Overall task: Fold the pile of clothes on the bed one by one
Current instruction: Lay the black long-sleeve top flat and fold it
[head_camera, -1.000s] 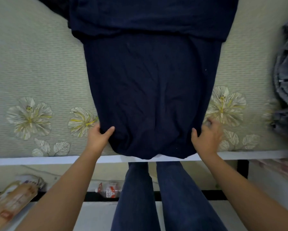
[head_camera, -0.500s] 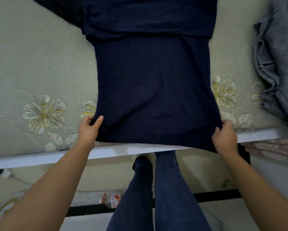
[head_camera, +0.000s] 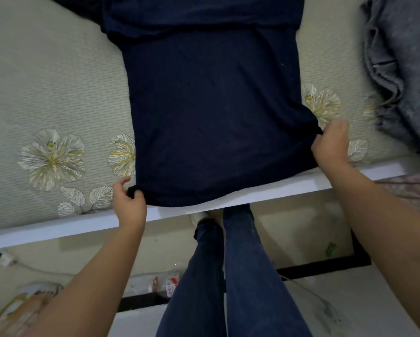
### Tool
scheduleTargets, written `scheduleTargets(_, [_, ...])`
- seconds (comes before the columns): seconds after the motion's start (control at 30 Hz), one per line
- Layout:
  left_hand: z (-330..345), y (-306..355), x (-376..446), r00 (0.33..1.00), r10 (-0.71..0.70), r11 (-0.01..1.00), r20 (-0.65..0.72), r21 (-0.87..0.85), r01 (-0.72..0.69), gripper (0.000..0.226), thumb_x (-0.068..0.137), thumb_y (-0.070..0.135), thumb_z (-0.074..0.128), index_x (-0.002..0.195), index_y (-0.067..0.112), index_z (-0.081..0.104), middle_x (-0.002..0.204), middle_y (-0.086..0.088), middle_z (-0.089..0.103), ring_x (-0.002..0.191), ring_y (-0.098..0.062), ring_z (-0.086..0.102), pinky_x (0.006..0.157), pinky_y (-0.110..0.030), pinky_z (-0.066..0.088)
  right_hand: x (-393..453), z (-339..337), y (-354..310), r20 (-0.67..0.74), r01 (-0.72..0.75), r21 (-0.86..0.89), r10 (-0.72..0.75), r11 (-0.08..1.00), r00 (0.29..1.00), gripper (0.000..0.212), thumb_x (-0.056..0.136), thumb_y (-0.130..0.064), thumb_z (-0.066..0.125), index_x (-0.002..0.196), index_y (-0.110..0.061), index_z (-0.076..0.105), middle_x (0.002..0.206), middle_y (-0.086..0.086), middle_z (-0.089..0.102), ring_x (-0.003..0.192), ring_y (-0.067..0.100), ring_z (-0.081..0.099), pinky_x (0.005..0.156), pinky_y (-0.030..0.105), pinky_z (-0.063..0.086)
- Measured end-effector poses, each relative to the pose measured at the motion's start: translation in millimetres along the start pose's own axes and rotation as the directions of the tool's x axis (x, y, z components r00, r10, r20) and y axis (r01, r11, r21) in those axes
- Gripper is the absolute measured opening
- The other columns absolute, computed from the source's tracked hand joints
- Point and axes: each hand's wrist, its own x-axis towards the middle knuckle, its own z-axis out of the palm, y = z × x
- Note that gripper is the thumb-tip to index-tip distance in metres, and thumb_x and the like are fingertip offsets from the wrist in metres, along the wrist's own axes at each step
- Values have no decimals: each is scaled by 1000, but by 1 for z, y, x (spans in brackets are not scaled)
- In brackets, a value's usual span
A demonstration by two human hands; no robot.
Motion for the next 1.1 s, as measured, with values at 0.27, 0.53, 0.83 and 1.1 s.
scheduleTargets(0.27, [-9, -1, 11, 939, 145, 845, 313, 455, -282, 42, 83, -10, 39, 118, 4, 56, 112, -23, 52, 93, -36, 52, 77, -38, 42, -73, 20, 4, 193, 655, -346, -632, 672, 750, 40, 47, 0, 79, 84, 6, 64, 106, 29, 62, 105, 44, 58, 84, 60, 44])
scheduleTargets(0.53, [-30, 8, -2, 877, -117, 968, 465, -142, 205, 41, 81, -20, 28, 85, 3, 62, 94, -6, 59, 80, -14, 59, 72, -23, 49, -80, 40, 25, 431, 795, -423, -675, 435, 599, 69, 42, -22, 92, 104, -4, 69, 111, 17, 66, 98, 32, 66, 73, 54, 51])
scheduleTargets(0.83, [-45, 35, 2, 906, -55, 998, 419, 8, 57, 21, 84, -1, 59, 103, 3, 65, 101, -14, 61, 78, -17, 64, 78, -28, 51, -48, 36, 27, 304, 893, -228, -843, 388, 444, 48, 32, 14, 85, 77, 7, 71, 81, 24, 69, 63, 37, 67, 48, 39, 54])
scheduleTargets(1.1, [-24, 26, -3, 866, 138, 216, 480, 839, -500, 34, 85, 26, 60, 107, 2, 50, 112, -15, 46, 98, -30, 52, 75, -33, 41, -56, 14, 33, 5, 829, -155, -839, 537, 544, 23, 55, 14, 38, 60, 7, 60, 57, 22, 57, 44, 33, 56, 40, 33, 44])
